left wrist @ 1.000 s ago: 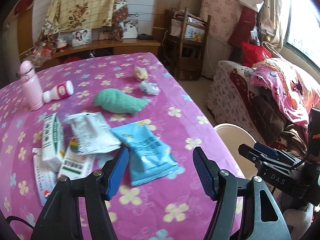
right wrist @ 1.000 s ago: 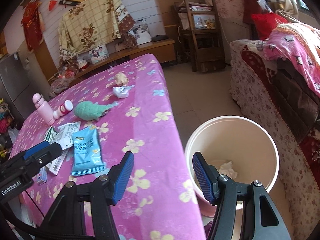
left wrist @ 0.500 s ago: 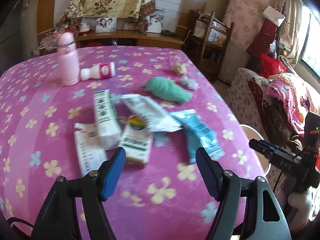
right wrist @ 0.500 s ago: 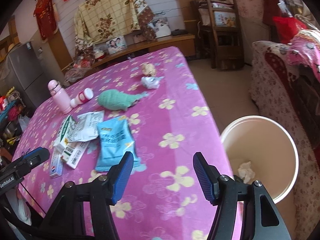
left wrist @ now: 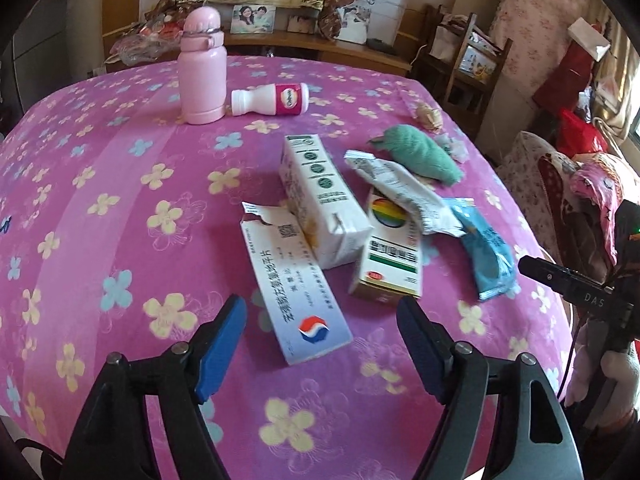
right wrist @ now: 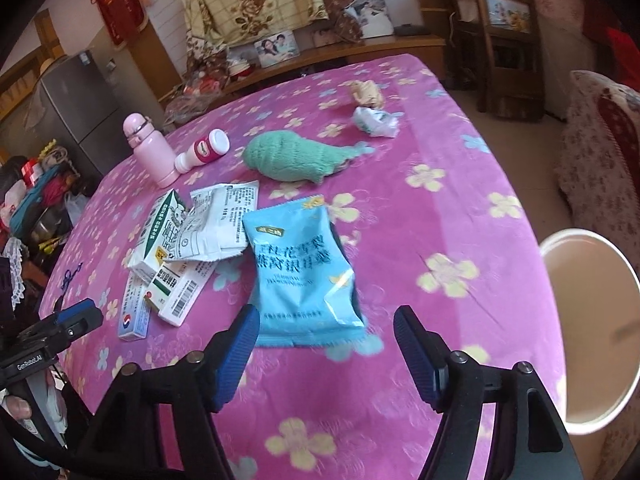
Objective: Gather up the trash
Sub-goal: 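Move both open tools back over the table toward the remaining items, then grasp the white medicine box with the left tool while the right tool grasps the blue snack bag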
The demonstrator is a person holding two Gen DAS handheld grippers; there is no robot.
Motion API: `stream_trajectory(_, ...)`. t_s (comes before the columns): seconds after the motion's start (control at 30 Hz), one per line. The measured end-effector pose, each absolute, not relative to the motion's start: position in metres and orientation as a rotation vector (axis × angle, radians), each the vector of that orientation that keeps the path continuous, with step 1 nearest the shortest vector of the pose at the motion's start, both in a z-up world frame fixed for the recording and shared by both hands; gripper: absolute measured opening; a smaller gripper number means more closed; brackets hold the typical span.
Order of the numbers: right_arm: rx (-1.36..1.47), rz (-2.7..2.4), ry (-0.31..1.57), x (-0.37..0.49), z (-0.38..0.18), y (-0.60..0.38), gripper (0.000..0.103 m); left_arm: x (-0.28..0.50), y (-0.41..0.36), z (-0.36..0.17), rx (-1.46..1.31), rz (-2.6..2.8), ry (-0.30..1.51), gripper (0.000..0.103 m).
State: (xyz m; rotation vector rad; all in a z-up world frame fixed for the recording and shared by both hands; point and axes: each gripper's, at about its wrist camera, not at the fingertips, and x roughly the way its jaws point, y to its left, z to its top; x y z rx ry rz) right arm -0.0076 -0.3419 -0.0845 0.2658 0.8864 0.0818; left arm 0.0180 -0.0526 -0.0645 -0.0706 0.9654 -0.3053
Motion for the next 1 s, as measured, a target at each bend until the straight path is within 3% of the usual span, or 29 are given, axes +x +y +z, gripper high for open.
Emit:
stream_trajectory(0.67,0.164,0.112,0.966,0.049,-0.103,-0.309,0.081,0.067,-0.057,-0.109,0.003,-0.183,1.021,0.077)
stream_trajectory(0.77,0.148,0.102,0.983,0.054,-0.110,-0.305,0.082,0.063,-0.053,-0.106,-0.002,-0.192,1.003,0.053)
stream_trajectory(0.83,0.158,0.101,0.962,0.052,-0.111,-0.307,0.081,0.059,-0.046,-0.105,-0.032,-0.205,1.021,0.052)
stream_trajectory(0.9,0.146,0.099,0.957,0.048,-0.110,-0.307,0.063,0.055,-0.040,-0.103,-0.058,-0.216,1.027,0.052)
stream_trajectory(1.0,0.149,0.107,0.949,0.037,-0.105,-0.310,0.061,0.043,-0.031,-0.094,-0.083,-0.216,1.010,0.052)
